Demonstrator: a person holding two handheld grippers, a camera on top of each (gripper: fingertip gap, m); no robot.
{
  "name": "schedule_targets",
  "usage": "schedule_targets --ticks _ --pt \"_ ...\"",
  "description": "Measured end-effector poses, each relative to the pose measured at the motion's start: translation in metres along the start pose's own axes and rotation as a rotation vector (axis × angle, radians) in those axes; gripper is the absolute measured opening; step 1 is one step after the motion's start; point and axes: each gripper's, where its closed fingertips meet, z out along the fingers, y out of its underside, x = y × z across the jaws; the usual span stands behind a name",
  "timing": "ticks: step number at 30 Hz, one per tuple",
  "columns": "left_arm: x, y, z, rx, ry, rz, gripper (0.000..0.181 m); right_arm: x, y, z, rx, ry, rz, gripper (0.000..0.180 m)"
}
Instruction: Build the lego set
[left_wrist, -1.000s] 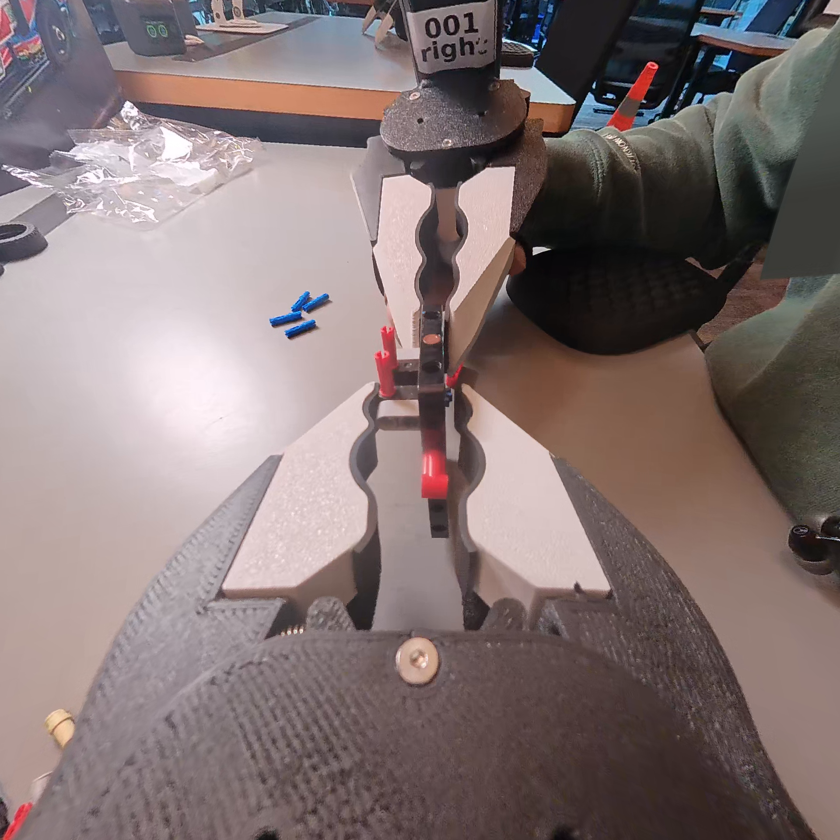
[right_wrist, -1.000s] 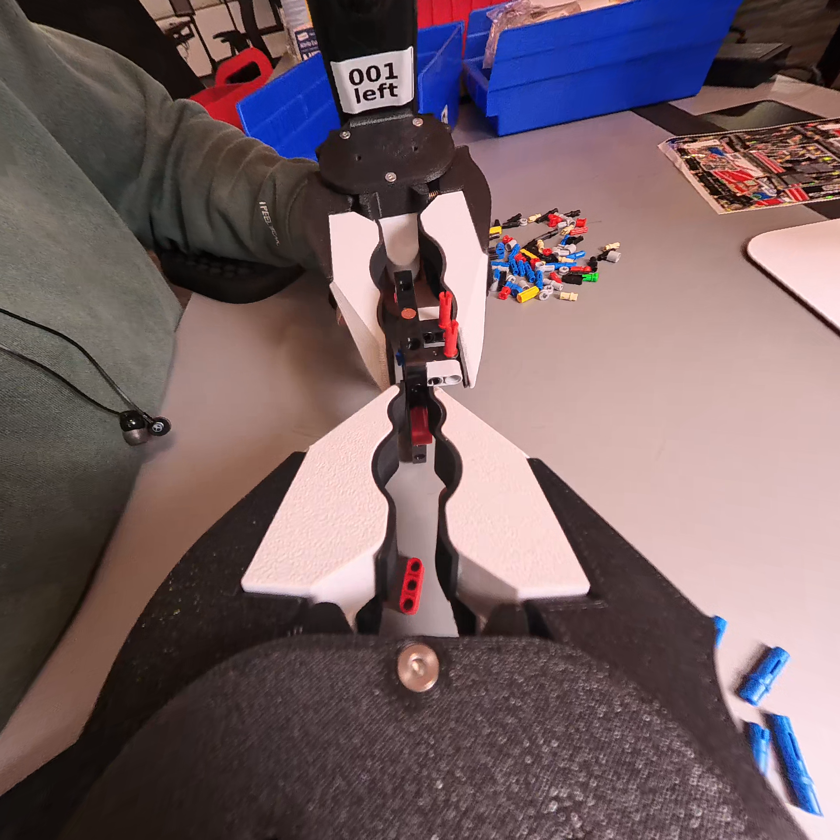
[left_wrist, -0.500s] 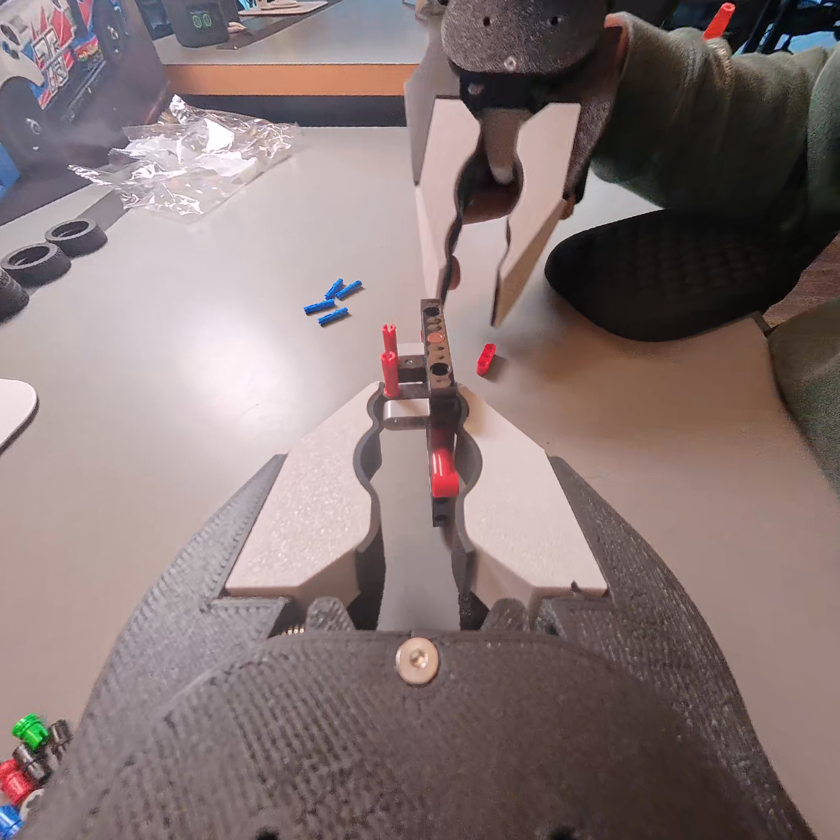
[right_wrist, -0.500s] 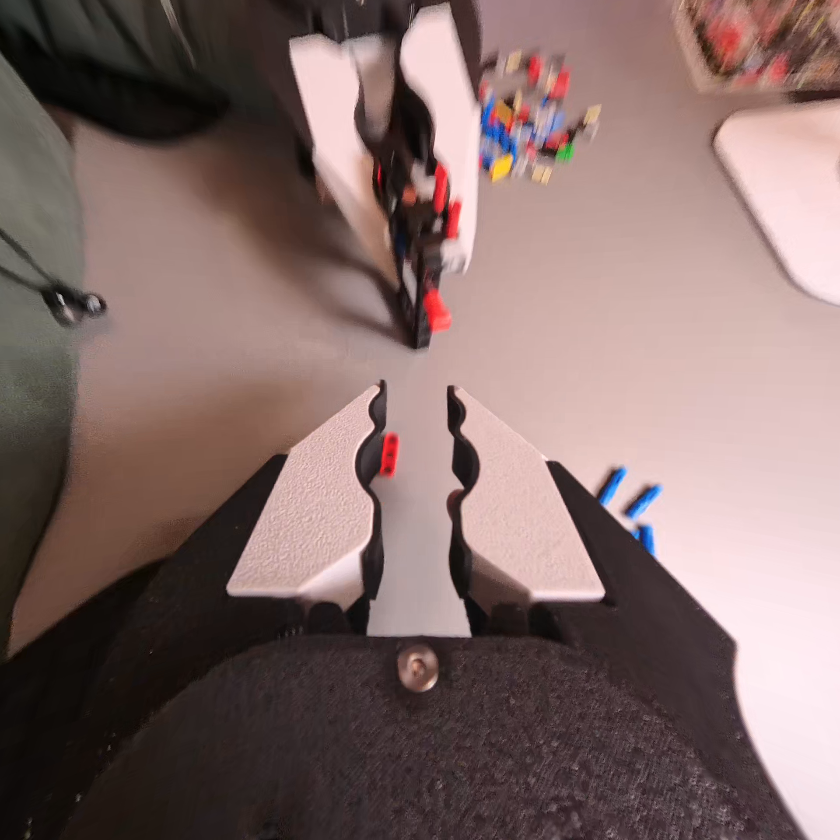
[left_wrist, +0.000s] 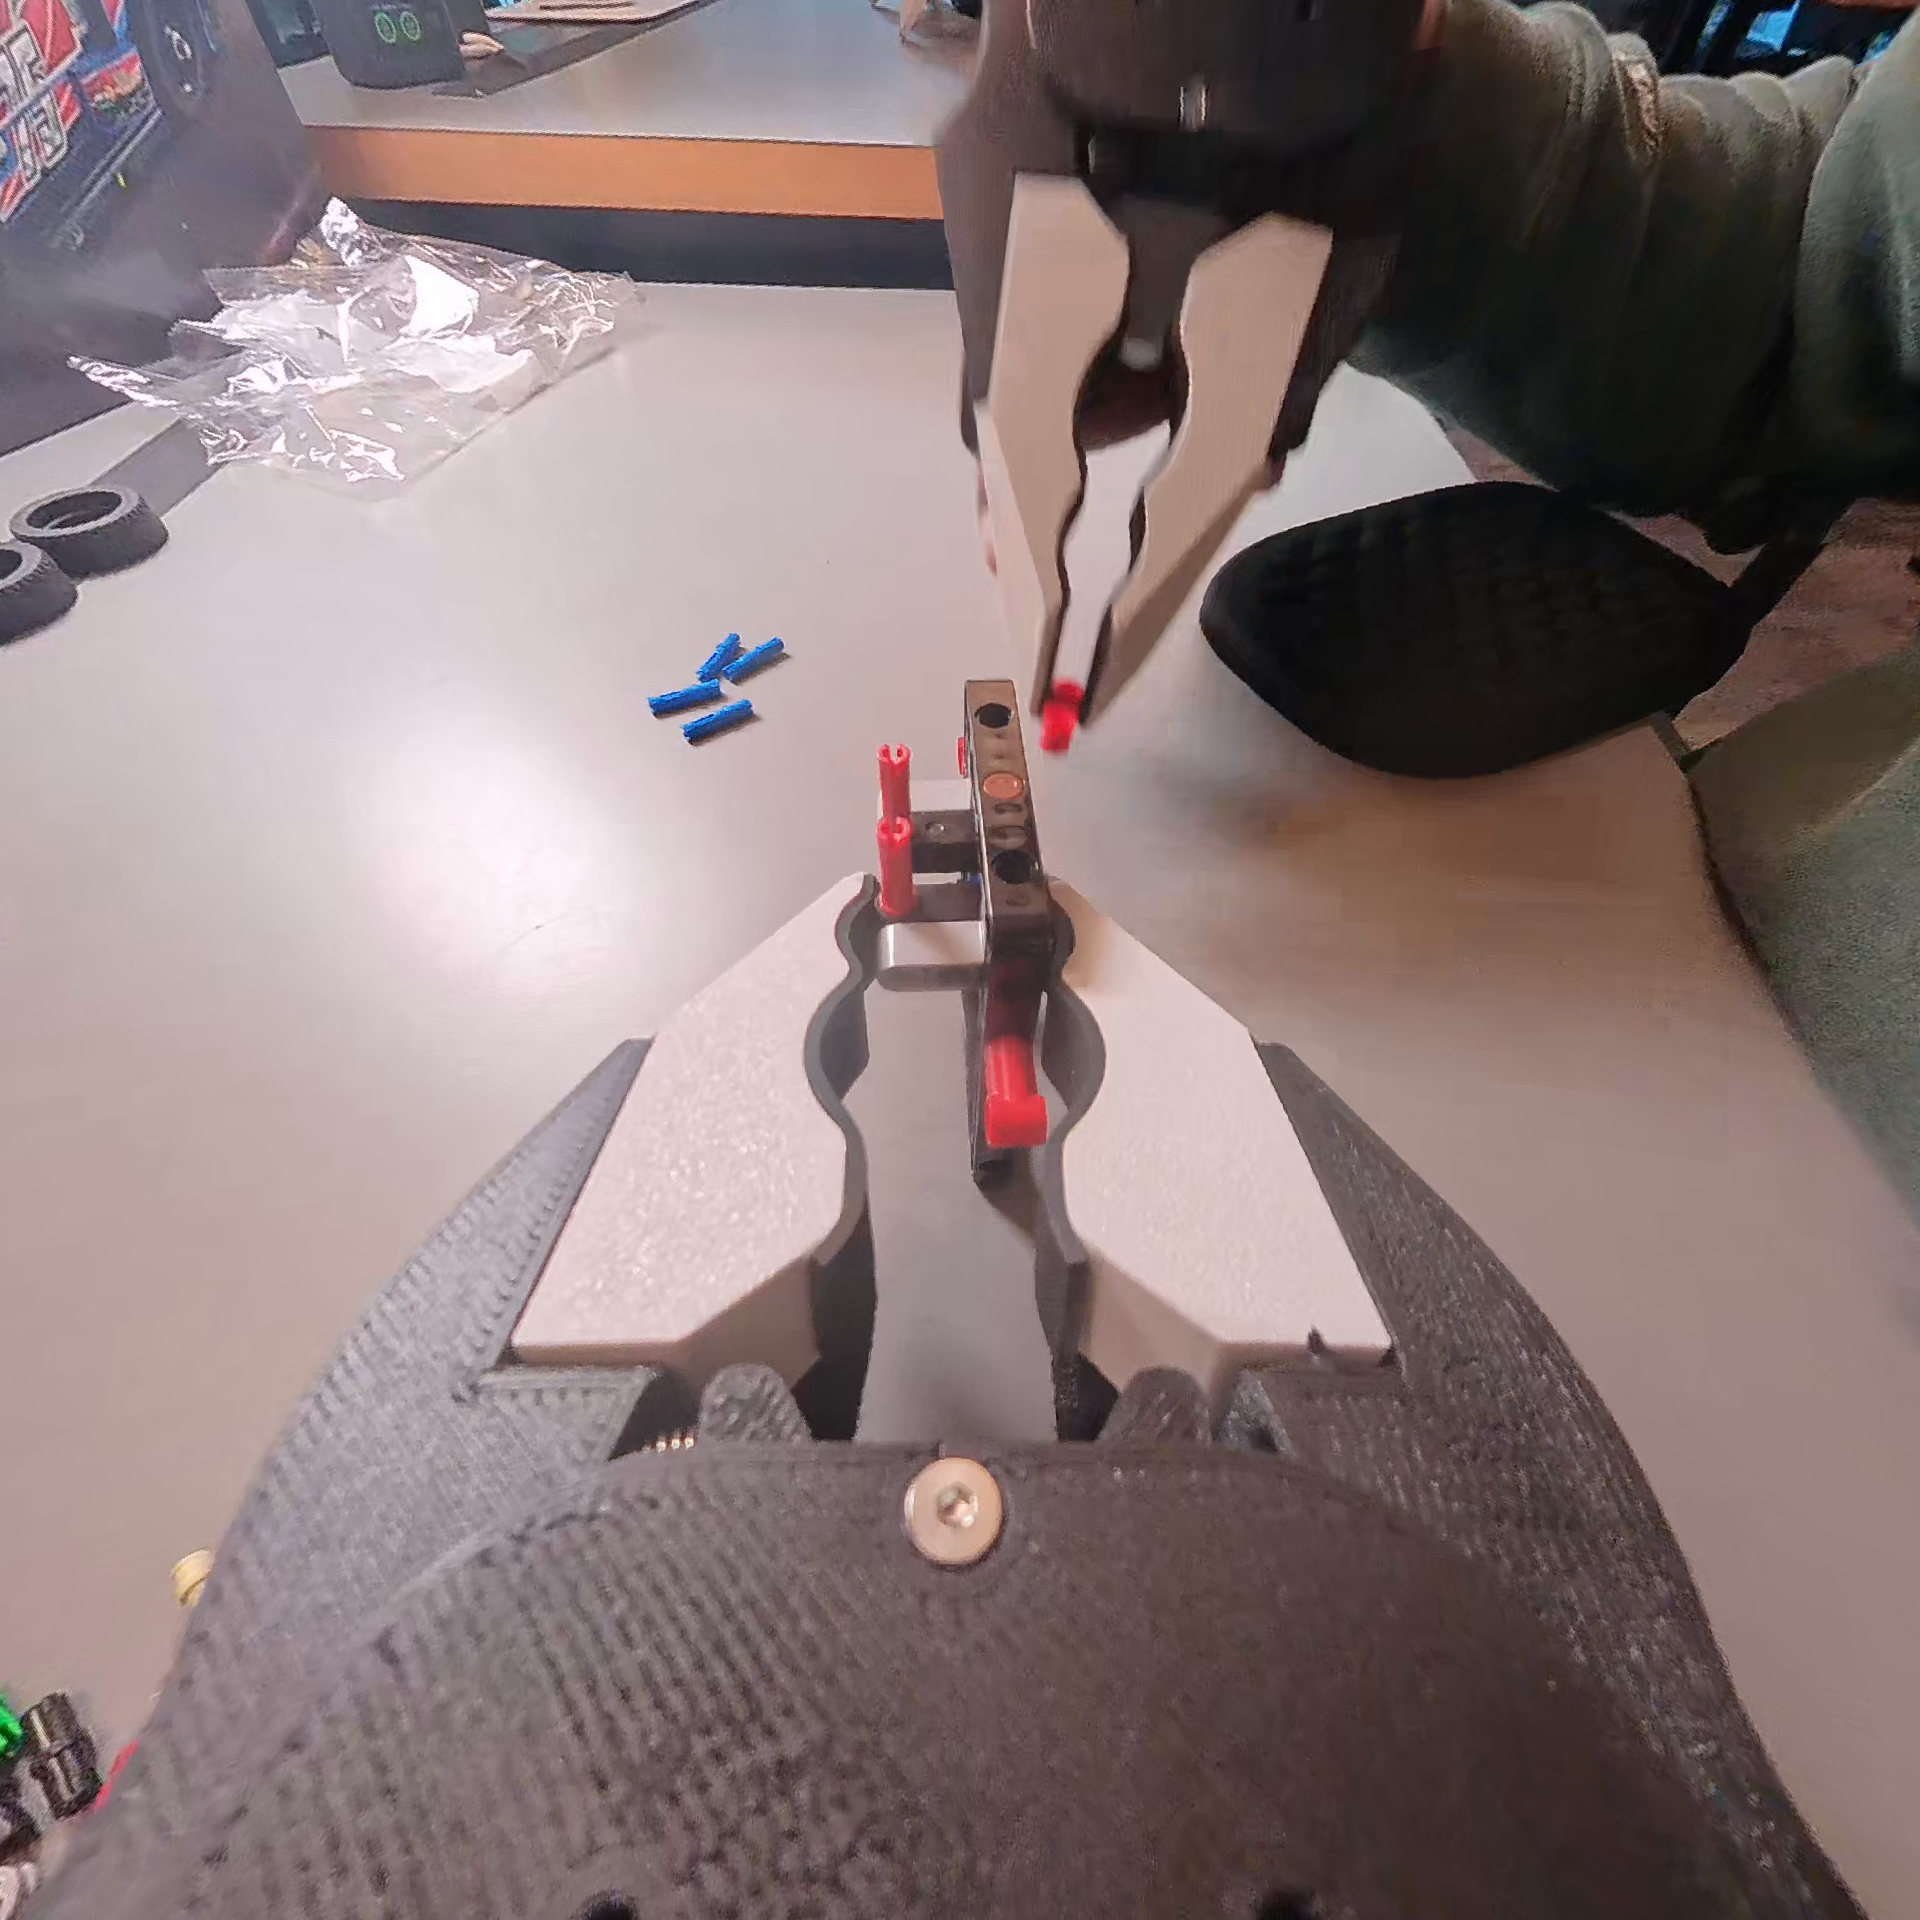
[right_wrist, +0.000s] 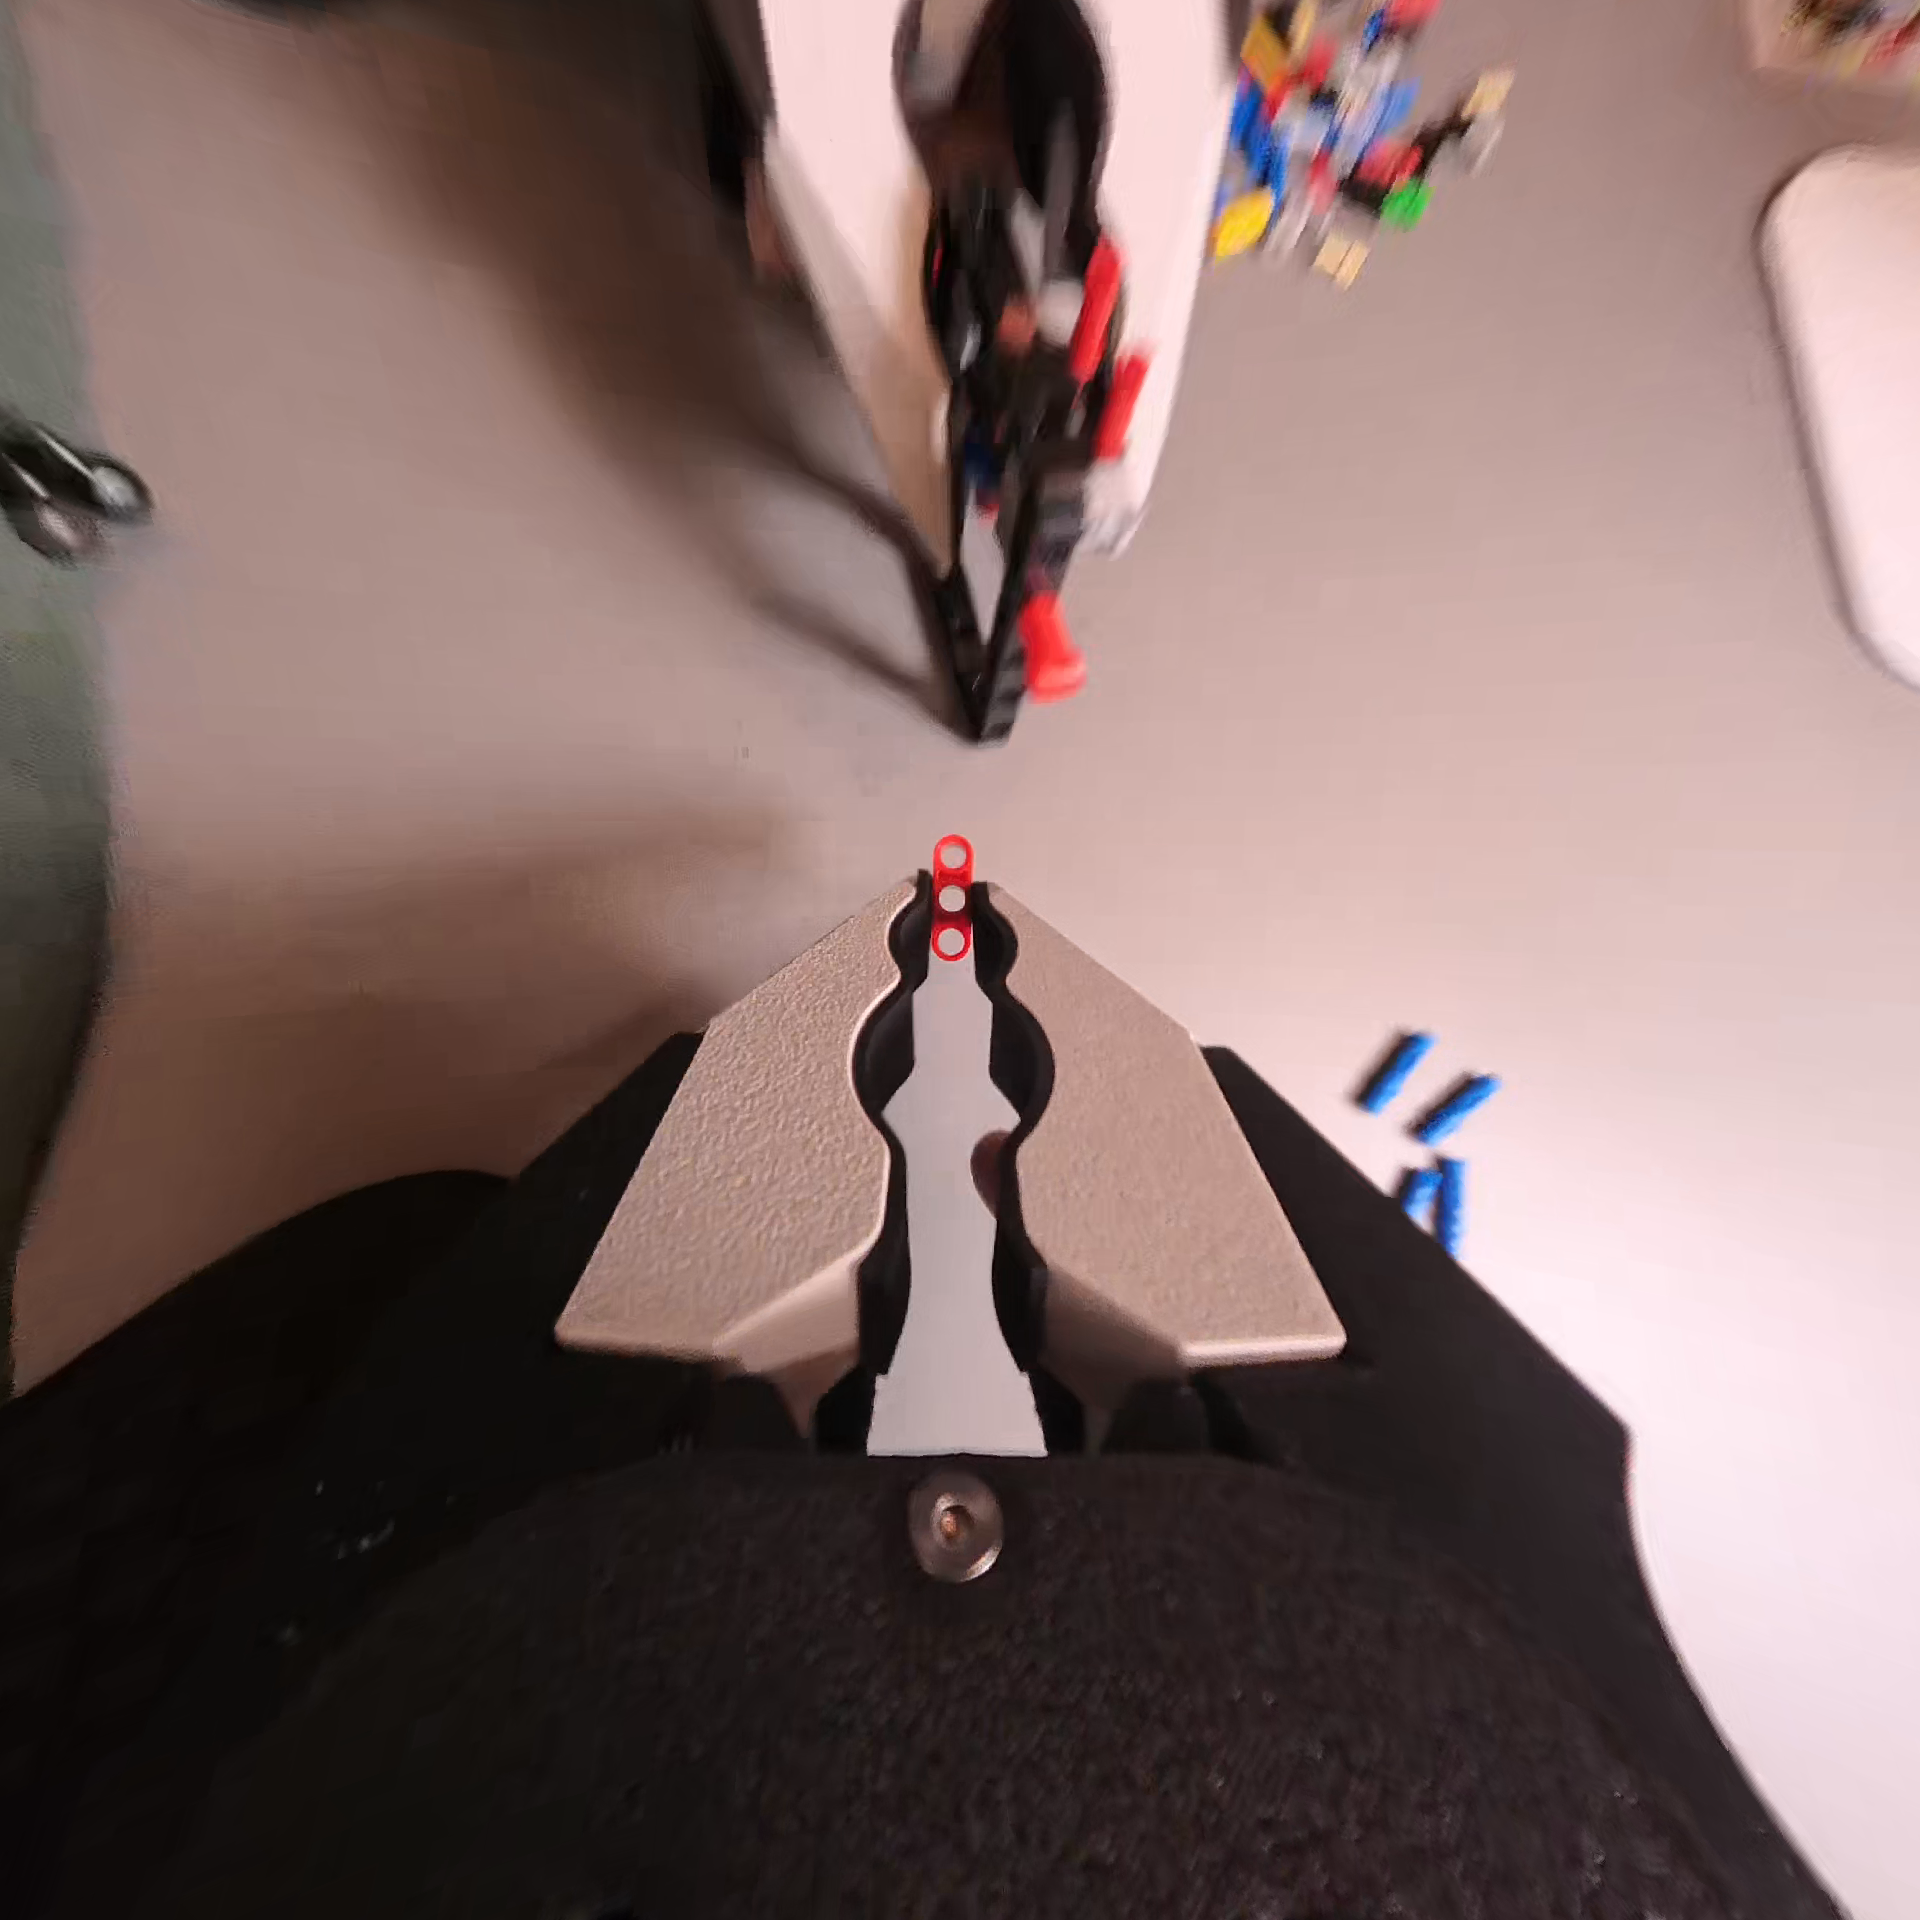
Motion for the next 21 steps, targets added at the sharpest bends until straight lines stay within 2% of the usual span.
schedule_targets --ticks 4,8,13,21 --pt "0.001 -0.004 -0.003 0.031 0.029 -0.028 0.032 0.018 -0.053 -0.029 0.108 0.017 -0.06 0.004" --pt "0.001 -0.005 -0.005 0.035 0.024 -0.031 0.025 0.025 -0.083 -0.019 0.063 -0.047 -0.103 0.005" --pt "0.003 -0.005 -0.004 0.035 0.03 -0.029 0.025 0.025 -0.088 0.007 -0.046 -0.114 -0.16 0.005" --pt "0.004 -0.005 -0.004 0.034 0.047 -0.036 0.025 0.018 -0.088 0.016 -0.095 -0.166 -0.169 0.005"
